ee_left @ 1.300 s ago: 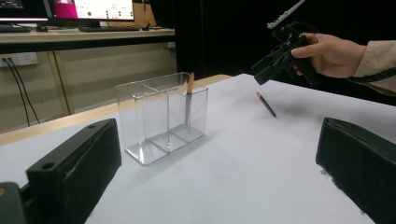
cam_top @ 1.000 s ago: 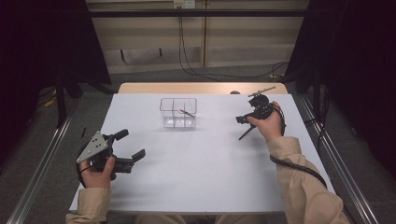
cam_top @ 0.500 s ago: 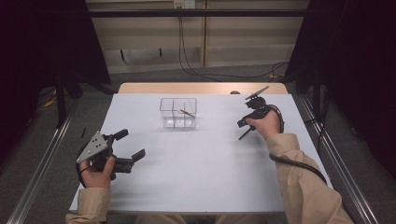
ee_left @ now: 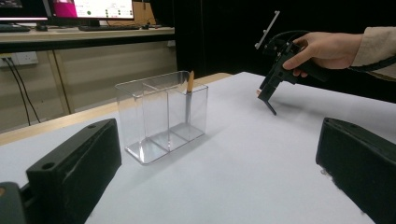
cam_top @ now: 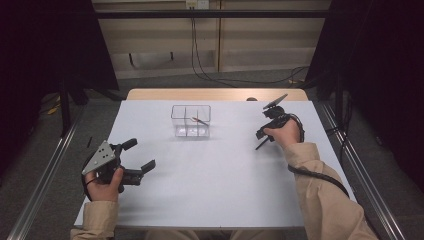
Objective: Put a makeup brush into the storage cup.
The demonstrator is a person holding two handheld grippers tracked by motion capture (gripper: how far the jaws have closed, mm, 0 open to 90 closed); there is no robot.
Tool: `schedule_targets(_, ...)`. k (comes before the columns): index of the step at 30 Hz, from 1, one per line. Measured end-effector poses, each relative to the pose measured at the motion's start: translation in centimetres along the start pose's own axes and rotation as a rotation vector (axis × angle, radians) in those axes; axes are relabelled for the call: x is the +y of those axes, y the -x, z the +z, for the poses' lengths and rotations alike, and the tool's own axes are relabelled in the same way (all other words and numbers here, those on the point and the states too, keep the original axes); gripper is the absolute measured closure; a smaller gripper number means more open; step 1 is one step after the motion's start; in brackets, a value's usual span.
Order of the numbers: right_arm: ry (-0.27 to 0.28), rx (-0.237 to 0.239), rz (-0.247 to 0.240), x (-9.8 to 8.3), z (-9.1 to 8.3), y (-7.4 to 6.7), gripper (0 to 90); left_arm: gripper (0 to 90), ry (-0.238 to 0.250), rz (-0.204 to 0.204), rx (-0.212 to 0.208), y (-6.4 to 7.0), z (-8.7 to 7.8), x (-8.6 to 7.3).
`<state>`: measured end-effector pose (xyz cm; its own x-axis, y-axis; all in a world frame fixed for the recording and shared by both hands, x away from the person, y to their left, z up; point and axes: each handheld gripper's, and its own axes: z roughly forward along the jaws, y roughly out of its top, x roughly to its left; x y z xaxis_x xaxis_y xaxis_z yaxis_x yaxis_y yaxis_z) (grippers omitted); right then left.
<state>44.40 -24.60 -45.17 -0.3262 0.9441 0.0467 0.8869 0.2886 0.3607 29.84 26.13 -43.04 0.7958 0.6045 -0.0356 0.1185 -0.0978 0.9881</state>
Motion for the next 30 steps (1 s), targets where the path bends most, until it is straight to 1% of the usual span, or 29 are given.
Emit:
schedule_targets(4,-0.014,-0.001,0.008,-0.20,0.32,0.17,18.2,0.0,-0.002,0.000,0.000,0.00,0.04,-0.03)
schedule_targets(7,-0.026,0.008,0.015,-0.31,0.52,0.26,19.9,0.0,-0.001,0.000,-0.001,0.00,0.04,-0.02)
schedule_targets(10,-0.038,0.002,0.015,-0.37,0.59,0.32,21.8,0.0,-0.003,-0.004,-0.001,-0.01,0.06,-0.06)
schedule_targets(13,-0.051,-0.003,0.017,-0.47,0.72,0.44,24.1,0.0,-0.003,0.002,0.000,-0.04,0.04,-0.03)
schedule_targets(16,-0.051,-0.005,0.020,-0.55,0.75,0.58,26.2,0.0,-0.004,-0.004,0.000,-0.02,0.04,-0.05)
schedule_targets(18,-0.046,-0.010,0.026,-0.58,0.69,0.62,30.8,0.0,-0.002,-0.009,-0.001,0.01,0.08,-0.09)
schedule_targets(21,-0.044,-0.027,0.015,-0.65,0.57,0.81,37.9,0.0,-0.003,-0.008,-0.003,0.01,0.09,-0.09)
schedule_targets(24,-0.045,-0.030,0.007,-0.69,0.52,0.85,40.1,0.0,-0.007,-0.004,-0.002,-0.03,0.06,-0.10)
schedule_targets(26,-0.046,-0.033,0.003,-0.70,0.47,0.82,43.1,0.0,-0.009,-0.003,-0.002,-0.03,0.06,-0.10)
schedule_targets(28,-0.051,-0.034,0.004,-0.69,0.38,0.81,49.5,0.0,-0.012,-0.001,-0.002,-0.03,0.07,-0.09)
schedule_targets(30,-0.060,-0.035,0.002,-0.65,0.27,0.76,53.9,0.0,-0.001,-0.010,-0.002,0.04,0.10,-0.07)
